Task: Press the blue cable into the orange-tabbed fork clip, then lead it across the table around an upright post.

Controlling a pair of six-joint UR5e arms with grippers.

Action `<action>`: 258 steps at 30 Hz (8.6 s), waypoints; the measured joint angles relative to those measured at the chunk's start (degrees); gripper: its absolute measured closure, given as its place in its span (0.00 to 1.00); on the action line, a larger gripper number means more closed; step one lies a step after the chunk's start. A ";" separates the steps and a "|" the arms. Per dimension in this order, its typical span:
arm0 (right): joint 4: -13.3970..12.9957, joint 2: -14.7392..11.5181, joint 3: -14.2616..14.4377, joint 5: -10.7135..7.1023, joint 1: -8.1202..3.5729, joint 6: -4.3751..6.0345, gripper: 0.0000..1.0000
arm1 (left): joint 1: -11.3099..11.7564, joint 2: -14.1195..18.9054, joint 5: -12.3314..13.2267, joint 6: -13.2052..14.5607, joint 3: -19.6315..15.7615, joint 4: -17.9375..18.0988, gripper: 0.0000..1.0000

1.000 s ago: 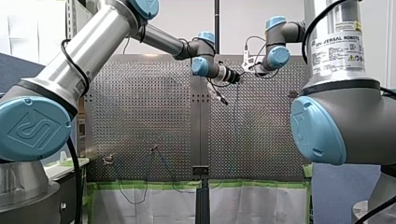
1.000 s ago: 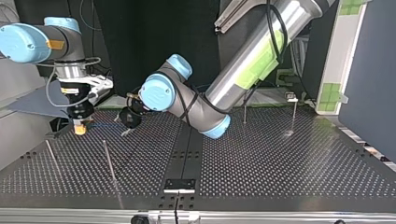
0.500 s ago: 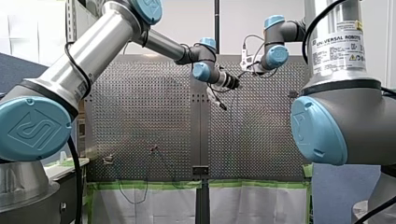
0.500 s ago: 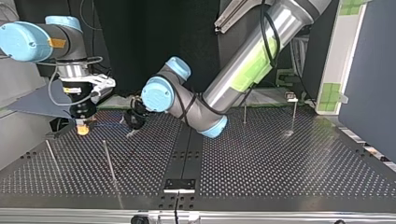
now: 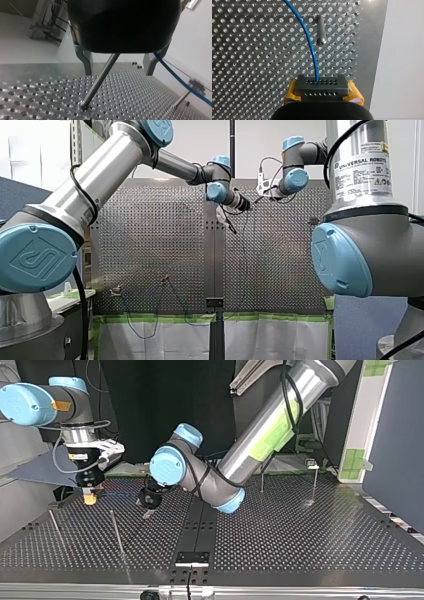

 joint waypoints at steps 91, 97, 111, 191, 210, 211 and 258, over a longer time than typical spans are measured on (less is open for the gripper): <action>7.98 5.70 -15.95 -0.88 -5.65 2.36 1.00 | -1.60 -5.62 -15.66 32.53 16.29 -4.94 1.00; 8.05 6.28 -17.26 -0.88 -6.78 2.87 1.00 | -1.05 -8.33 -13.74 30.84 19.21 -4.46 1.00; 7.94 9.09 -17.58 -0.33 -8.66 2.95 1.00 | 0.77 -9.17 -10.41 28.26 18.46 -1.70 1.00; -9.26 27.21 -0.33 2.26 -10.65 -2.06 1.00 | 0.64 -9.20 -10.25 17.74 11.11 -4.31 0.06; -9.64 30.78 -0.11 3.47 -10.70 -2.34 1.00 | -1.73 -9.23 -17.90 13.29 10.87 3.53 0.06; -9.82 31.02 -0.11 3.48 -10.70 -2.33 1.00 | -1.80 -9.22 -18.28 13.40 10.54 3.73 0.06; -25.55 47.74 -0.28 3.51 -14.33 -2.52 1.00 | -1.89 -9.17 -23.96 19.85 9.56 2.40 0.06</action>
